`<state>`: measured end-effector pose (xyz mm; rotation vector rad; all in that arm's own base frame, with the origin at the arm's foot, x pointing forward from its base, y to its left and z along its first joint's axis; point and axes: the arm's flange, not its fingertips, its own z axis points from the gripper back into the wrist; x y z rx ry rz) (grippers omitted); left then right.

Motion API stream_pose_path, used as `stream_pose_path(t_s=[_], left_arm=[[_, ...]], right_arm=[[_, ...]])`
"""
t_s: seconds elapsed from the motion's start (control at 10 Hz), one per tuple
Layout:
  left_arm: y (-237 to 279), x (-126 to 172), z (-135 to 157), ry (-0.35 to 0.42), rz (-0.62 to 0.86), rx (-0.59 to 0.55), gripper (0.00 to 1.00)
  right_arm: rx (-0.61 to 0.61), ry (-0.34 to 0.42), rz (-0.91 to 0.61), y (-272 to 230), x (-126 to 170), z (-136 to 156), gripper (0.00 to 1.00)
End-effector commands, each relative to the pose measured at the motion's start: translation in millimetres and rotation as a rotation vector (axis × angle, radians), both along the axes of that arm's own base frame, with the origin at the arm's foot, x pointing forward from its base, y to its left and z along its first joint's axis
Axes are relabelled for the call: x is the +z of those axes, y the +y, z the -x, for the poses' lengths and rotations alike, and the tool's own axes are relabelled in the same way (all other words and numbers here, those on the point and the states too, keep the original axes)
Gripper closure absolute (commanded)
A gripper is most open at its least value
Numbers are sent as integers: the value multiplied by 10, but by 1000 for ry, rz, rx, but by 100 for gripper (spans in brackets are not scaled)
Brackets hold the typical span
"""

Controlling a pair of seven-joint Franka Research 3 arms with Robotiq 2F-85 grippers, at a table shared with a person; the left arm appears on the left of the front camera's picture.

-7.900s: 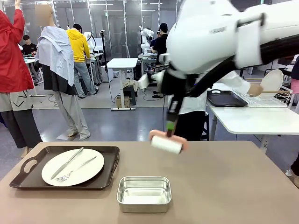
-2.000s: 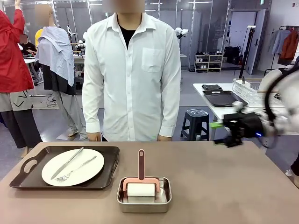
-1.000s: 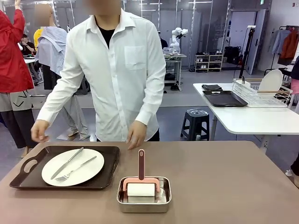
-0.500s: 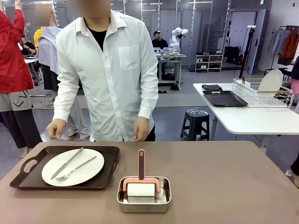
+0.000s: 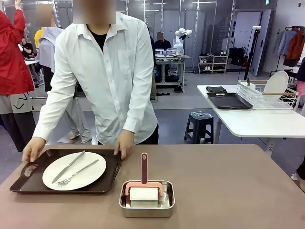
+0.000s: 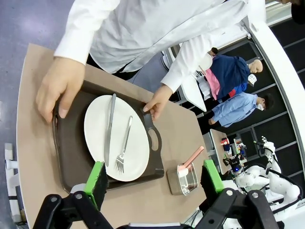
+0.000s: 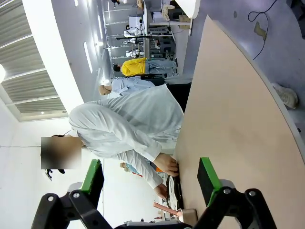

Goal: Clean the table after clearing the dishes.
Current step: When the right (or left) Handle tray is removed, use the right hand (or left hand) to clean the right (or left) side of the table with the Lint Roller.

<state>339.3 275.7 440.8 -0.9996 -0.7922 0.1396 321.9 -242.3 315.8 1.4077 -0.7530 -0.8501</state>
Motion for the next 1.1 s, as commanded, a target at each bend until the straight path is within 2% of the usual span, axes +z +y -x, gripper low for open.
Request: stream_pose_path(t_s=[0.0,0.7,0.8,1.0], left_arm=[[29,12,32,-11,4,-8,0],[0,0,0,0,0,0,0],[-140,248,-151,-63,-66,-43,0],[-999,945,-681,-153,-365,-279,0]], right_arm=[[10,-5,10,21,49,27,0],[10,-5,10,21,49,27,0],[10,-5,10,21,49,27,0],[10,-5,10,21,49,27,0]])
